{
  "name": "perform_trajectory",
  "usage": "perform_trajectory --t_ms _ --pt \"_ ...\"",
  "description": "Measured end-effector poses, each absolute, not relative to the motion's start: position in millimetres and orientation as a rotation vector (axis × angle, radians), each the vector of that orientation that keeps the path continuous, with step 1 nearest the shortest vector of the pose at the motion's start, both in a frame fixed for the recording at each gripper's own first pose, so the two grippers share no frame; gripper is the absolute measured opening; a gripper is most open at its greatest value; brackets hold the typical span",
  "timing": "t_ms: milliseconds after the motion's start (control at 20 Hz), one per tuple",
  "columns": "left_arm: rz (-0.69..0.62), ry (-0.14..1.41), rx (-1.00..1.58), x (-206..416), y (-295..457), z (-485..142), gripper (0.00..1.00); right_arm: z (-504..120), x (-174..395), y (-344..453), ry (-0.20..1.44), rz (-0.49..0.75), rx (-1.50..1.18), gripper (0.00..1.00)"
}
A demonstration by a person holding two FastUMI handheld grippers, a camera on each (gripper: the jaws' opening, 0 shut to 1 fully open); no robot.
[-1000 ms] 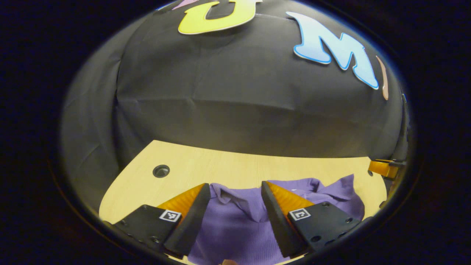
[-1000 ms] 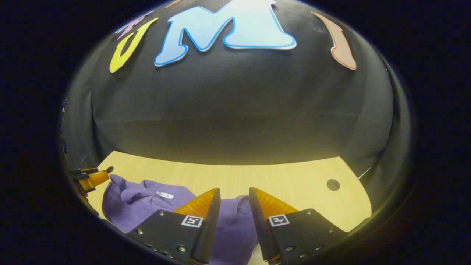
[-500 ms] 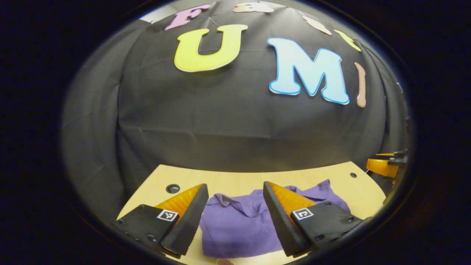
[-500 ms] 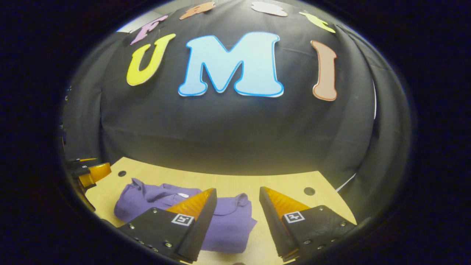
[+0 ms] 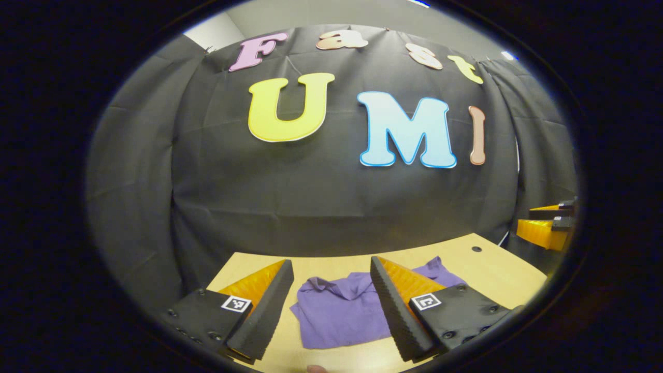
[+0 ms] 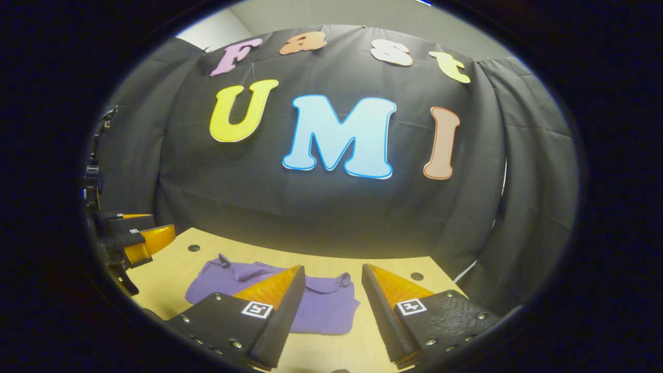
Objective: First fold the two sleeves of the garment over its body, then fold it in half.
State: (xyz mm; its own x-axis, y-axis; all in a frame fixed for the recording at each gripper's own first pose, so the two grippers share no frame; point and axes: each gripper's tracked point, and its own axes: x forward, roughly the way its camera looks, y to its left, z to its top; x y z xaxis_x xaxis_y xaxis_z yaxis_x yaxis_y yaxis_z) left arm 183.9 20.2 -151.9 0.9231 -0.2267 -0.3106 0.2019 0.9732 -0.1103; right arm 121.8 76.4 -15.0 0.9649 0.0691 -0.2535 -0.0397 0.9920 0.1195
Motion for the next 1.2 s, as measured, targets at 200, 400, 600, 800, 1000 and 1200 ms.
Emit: perform_trajectory --t_ms 200,400,600,800,1000,1200 --pt "-0.219 0.304 -0.078 151.5 24.9 -133.2 0.96 4.0 96.3 79.6 0.222 0.041 0.139 0.71" --pt "-0.216 0.235 -0.062 124.1 31.6 -122.3 0.94 18.2 78.3 76.8 0.183 0.033 0.172 0.72" --pt "-0.220 0.198 -0.068 109.5 6.9 -89.3 0.95 26.1 63.2 60.4 0.144 0.008 0.135 0.67" --pt "-0.207 0.186 -0.089 94.5 -2.9 -83.2 0.95 24.7 50.0 50.6 0.115 -0.006 0.105 0.72" --pt "-0.194 0.178 -0.108 89.8 -10.7 -78.7 0.94 17.7 44.8 44.6 0.109 -0.006 0.108 0.72" --pt "-0.191 0.189 -0.121 88.7 -17.8 -78.4 0.94 17.6 45.5 37.2 0.099 -0.015 0.091 0.72"
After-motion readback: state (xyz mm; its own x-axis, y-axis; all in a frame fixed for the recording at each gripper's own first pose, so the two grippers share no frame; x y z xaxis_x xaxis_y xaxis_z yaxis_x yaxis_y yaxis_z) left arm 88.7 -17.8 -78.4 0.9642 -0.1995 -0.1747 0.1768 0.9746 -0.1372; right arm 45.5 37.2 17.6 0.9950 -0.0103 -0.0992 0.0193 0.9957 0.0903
